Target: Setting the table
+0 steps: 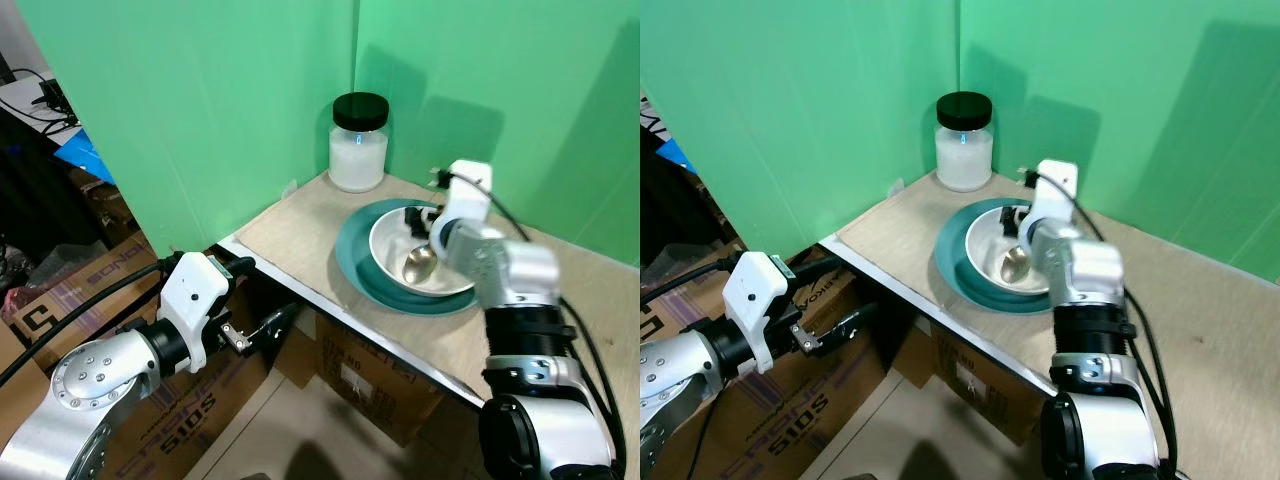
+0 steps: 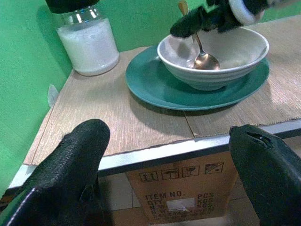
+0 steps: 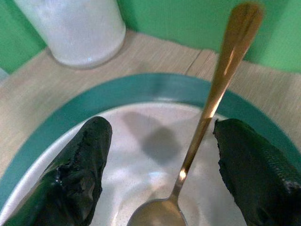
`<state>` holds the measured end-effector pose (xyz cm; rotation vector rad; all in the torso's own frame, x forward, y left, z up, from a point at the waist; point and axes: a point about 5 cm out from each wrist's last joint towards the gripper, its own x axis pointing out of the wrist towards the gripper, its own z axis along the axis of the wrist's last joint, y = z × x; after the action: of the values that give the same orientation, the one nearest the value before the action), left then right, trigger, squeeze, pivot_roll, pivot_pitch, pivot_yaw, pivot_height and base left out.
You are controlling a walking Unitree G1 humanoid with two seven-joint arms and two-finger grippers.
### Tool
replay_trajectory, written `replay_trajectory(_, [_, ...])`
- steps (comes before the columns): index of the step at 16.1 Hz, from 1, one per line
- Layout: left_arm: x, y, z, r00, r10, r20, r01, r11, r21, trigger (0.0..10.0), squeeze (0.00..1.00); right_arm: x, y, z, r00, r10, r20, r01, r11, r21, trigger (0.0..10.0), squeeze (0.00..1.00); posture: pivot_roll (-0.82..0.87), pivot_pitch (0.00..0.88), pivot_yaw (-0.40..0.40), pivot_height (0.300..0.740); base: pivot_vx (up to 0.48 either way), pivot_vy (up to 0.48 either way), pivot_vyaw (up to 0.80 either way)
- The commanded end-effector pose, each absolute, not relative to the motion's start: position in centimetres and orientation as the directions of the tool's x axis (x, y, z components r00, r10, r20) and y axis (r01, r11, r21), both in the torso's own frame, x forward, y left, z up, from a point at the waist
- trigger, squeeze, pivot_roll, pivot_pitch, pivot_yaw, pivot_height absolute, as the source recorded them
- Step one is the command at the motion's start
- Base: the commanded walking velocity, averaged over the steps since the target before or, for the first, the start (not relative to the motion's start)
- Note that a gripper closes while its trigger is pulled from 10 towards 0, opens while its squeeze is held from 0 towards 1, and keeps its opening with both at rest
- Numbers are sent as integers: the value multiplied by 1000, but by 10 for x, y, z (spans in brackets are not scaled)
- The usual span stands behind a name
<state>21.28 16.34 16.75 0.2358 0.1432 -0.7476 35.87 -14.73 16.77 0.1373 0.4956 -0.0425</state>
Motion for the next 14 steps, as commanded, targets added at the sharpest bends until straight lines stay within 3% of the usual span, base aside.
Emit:
replay_trajectory(1, [211,163,167,716,-659,-229,696,699,165,10000,667,356,-146,169,871,-2,-490,78,988,134,10000,0,11,33,50,740,0,0,0])
replay_trajectory(9, [209,161,164,695,-675,-248,717,679,159,10000,655,343,-141,150,822,-65,-566,131,988,77,10000,0,13,36,49,740,0,0,0])
replay_trajectory(10, [209,161,164,692,-677,-250,719,677,158,10000,655,344,-140,148,823,-72,-563,140,987,78,8549,0,13,35,50,740,0,0,0])
replay_trajectory(11, [208,161,164,688,-679,-254,722,673,158,10000,655,347,-139,147,827,-80,-556,154,984,89,4196,0,16,37,51,740,0,0,0])
replay_trajectory(14, [208,161,163,686,-681,-258,725,671,158,10000,655,351,-136,145,831,-80,-551,159,983,97,2824,0,20,38,51,740,0,0,0])
